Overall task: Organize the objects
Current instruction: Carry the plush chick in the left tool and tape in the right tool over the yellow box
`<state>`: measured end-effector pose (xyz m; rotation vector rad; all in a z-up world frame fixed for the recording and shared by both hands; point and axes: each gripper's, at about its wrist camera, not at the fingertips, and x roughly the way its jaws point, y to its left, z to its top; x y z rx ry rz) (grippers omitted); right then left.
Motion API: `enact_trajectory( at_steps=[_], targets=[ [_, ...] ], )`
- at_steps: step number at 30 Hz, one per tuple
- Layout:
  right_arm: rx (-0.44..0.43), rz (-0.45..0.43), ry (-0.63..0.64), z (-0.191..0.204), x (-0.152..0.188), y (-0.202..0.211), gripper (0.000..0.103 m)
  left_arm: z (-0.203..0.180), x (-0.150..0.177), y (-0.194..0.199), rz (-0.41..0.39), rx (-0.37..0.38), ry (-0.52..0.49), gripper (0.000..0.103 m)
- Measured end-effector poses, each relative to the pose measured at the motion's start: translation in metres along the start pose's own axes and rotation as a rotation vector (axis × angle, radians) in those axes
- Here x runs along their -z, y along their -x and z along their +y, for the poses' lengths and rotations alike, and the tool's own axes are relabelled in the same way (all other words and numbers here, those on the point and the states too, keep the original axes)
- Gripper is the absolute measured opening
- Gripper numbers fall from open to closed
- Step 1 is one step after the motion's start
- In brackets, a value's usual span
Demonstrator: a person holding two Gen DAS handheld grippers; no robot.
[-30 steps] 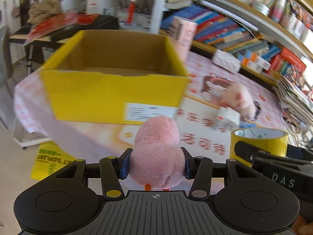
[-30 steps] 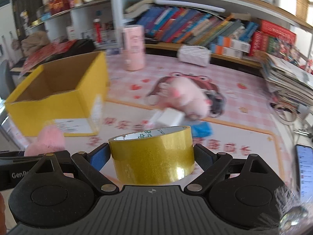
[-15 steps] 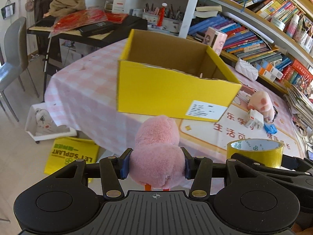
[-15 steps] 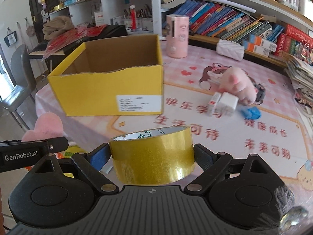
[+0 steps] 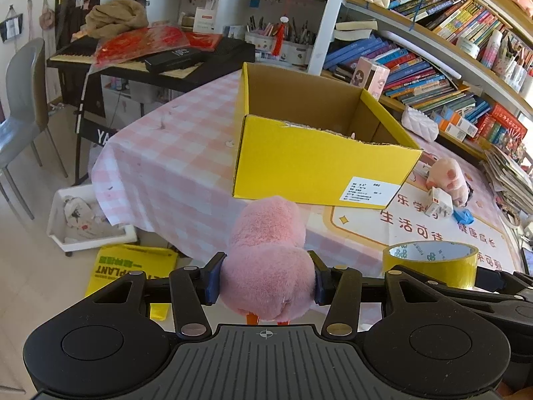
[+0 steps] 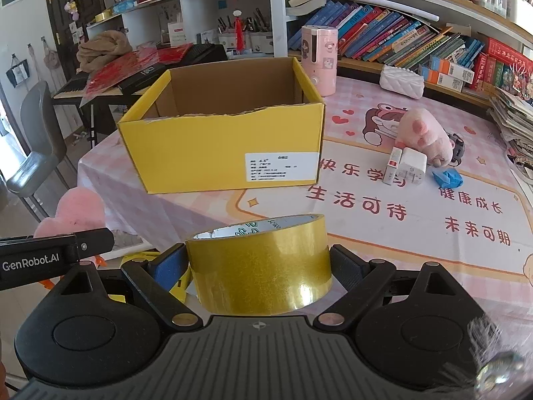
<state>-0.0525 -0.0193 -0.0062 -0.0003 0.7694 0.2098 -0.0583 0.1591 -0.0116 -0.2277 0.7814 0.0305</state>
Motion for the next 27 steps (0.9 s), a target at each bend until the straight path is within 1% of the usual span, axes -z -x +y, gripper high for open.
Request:
enact_trajectory(
  at_steps=[11, 19, 24, 27],
  targets=[
    [0.034, -0.02, -0.003, 0.006, -0.001, 0.007, 0.091, 0.006, -0.004, 0.003, -0.023, 0.034, -0.007, 0.048],
    [0.045, -0.026, -0.007, 0.01, -0.002, 0.009, 0.091, 0.007, -0.006, 0.006, -0.038, 0.044, -0.02, 0.048],
    [0.049, -0.035, -0.003, 0.013, -0.005, 0.01, 0.091, 0.007, -0.009, 0.011, -0.064, 0.047, -0.032, 0.048],
    [0.057, -0.055, -0.001, 0.012, -0.009, 0.012, 0.091, 0.005, -0.014, 0.015, -0.089, 0.05, -0.048, 0.048]
  ],
)
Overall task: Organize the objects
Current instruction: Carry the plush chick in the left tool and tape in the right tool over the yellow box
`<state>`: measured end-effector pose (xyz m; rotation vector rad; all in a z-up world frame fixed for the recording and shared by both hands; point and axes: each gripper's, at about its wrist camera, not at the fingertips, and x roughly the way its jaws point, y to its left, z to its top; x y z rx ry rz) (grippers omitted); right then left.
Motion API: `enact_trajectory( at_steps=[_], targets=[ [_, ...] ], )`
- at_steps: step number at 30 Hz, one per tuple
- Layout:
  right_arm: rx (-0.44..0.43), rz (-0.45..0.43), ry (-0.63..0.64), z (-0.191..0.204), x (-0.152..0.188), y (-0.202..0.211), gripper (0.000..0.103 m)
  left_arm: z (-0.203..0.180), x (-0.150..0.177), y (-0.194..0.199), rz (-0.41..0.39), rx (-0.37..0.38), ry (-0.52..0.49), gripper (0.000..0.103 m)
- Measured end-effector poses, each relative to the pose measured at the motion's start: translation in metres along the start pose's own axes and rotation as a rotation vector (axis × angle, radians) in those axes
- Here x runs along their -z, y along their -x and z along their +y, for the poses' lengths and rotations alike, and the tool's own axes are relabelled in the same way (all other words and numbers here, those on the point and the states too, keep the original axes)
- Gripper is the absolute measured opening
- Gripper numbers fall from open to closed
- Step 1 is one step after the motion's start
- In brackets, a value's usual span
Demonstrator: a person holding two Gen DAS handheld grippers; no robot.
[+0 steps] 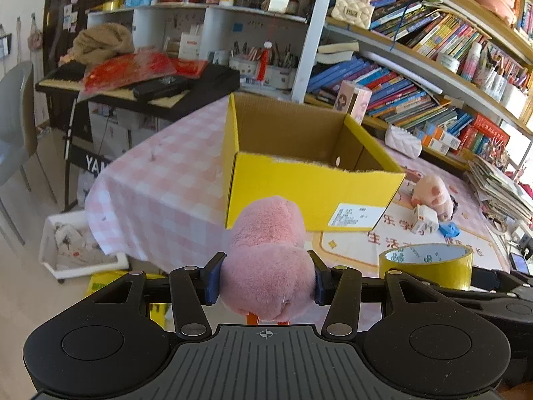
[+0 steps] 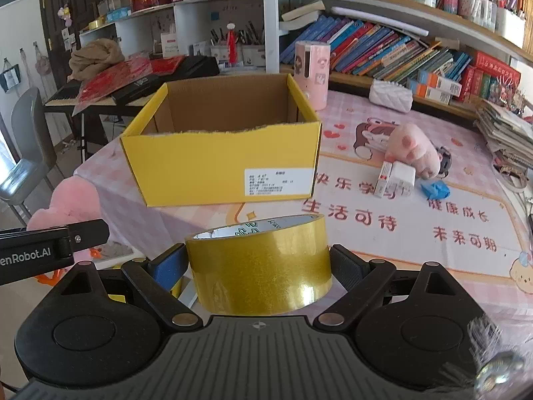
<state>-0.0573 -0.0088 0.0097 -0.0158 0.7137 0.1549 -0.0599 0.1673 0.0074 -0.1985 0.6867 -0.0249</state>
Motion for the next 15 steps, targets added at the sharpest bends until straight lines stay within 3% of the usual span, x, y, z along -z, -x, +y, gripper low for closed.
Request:
enact_trajectory(
  at_steps=[8, 15],
  targets=[
    [0.015, -0.135, 0.008, -0.003, -0.03, 0.01, 0.091, -0.009, -0.027, 0.002, -0.078, 0.02, -0.022, 0.048],
    [0.04, -0.28, 0.021, -0.013, -0.075, 0.011, 0.091, -0.019, -0.056, -0.006, -0.141, 0.031, -0.044, 0.048]
  ],
)
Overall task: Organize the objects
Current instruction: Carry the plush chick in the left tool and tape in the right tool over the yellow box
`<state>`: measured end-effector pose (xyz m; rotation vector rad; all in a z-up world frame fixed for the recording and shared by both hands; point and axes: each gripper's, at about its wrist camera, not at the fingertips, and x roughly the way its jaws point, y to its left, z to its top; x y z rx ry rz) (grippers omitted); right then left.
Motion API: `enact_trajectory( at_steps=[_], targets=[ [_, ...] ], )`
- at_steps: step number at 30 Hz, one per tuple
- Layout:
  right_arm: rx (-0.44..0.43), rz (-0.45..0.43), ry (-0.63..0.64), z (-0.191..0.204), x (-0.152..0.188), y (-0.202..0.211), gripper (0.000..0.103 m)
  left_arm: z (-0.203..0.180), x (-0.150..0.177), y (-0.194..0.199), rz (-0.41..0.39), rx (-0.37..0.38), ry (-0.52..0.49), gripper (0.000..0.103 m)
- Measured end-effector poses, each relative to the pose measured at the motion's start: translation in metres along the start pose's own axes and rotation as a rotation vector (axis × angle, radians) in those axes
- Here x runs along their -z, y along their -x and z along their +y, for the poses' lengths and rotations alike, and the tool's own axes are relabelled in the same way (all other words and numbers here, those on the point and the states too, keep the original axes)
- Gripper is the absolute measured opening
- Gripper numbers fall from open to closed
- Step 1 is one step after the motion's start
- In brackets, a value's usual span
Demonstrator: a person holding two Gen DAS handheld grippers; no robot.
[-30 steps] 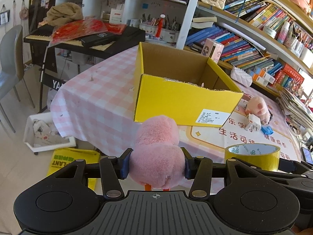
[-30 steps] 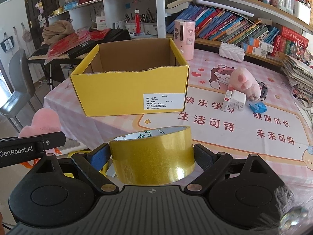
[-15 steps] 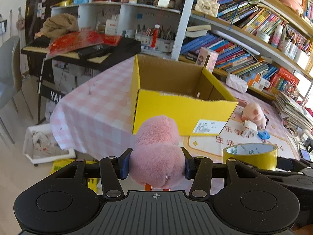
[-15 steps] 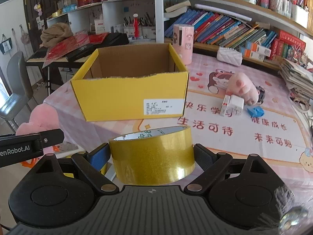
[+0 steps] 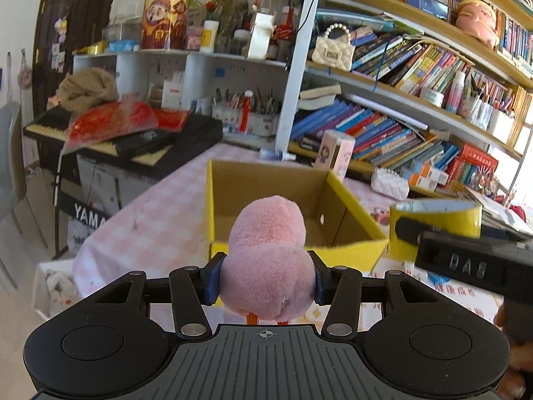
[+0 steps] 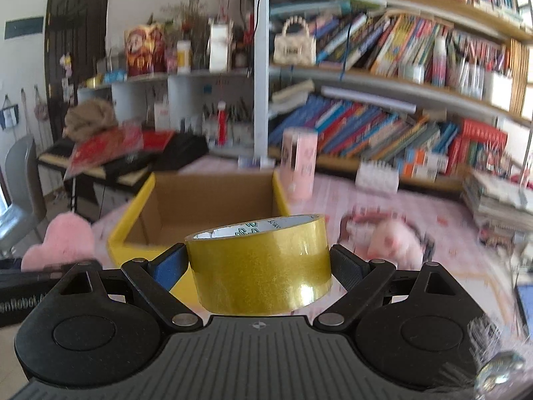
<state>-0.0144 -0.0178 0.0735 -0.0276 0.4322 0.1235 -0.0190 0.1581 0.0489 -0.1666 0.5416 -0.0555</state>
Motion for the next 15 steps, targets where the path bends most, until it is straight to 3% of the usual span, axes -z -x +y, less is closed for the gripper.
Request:
enact_trajectory(
  at_steps=[5, 15],
  targets=[
    [-0.004, -0.043, 0.005, -0.009, -0.028, -0.024, 0.091, -0.005, -0.016, -0.023, -0.009, -0.006, 0.008, 0.048],
    [-0.044, -0.032, 0.025, -0.034, -0.057, -0.086, 0.091, -0.024, -0.038, -0.076, 0.007, -0.042, 0.006, 0.048]
  ],
)
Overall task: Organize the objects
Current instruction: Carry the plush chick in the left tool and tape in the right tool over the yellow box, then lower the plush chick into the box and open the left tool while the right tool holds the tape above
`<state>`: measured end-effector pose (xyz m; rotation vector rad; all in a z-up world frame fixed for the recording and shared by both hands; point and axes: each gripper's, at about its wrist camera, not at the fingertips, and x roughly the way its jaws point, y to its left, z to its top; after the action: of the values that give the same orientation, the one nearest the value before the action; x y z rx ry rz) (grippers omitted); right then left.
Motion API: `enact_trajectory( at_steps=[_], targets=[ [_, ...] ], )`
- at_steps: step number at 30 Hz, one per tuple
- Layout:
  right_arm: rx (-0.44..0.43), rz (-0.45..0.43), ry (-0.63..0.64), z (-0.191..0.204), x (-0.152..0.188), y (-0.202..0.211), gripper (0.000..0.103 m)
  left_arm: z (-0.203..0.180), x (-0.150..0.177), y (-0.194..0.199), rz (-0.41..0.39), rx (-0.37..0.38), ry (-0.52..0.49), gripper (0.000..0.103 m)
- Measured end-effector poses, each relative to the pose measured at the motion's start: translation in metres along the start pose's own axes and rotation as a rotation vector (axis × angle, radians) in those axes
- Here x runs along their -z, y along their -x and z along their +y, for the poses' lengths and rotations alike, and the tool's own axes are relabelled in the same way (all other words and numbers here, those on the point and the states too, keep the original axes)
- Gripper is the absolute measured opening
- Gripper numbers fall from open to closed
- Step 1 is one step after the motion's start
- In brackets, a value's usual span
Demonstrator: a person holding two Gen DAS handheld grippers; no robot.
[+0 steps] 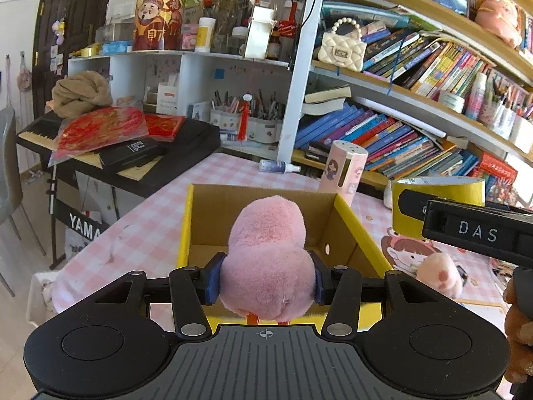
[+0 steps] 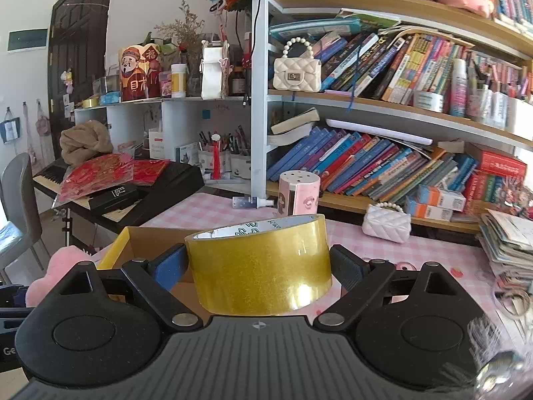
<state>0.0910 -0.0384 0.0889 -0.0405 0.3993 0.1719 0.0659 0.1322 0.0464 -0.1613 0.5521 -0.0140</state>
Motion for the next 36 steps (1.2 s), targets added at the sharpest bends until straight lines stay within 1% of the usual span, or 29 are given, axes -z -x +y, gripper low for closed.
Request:
enact_trajectory(
  at_steps=[9, 19, 30, 33, 36],
  targets=[
    [-0.061, 0.042, 0.052, -0.016, -0.008, -0.053, 0.091, -0.023, -0.002, -0.043, 0.076, -0.051, -0.039, 0.048],
    [-0.159, 0.111, 0.114, -0.022, -0.012, -0.11, 0.091, -0.035, -0.003, -0.082, 0.151, -0.123, -0.058, 0.048],
    [-0.298, 0.212, 0.208, -0.012, -0.008, -0.158, 0.091, -0.045, 0.005, -0.116, 0.245, -0.162, -0.098, 0.048],
    [-0.324, 0.237, 0.246, -0.007, -0.005, -0.167, 0.091, -0.048, 0.007, -0.122, 0.268, -0.165, -0.105, 0.048],
    [-0.333, 0.243, 0.288, 0.0, -0.004, -0.172, 0.091, -0.051, 0.009, -0.127, 0.285, -0.169, -0.111, 0.048]
  ],
)
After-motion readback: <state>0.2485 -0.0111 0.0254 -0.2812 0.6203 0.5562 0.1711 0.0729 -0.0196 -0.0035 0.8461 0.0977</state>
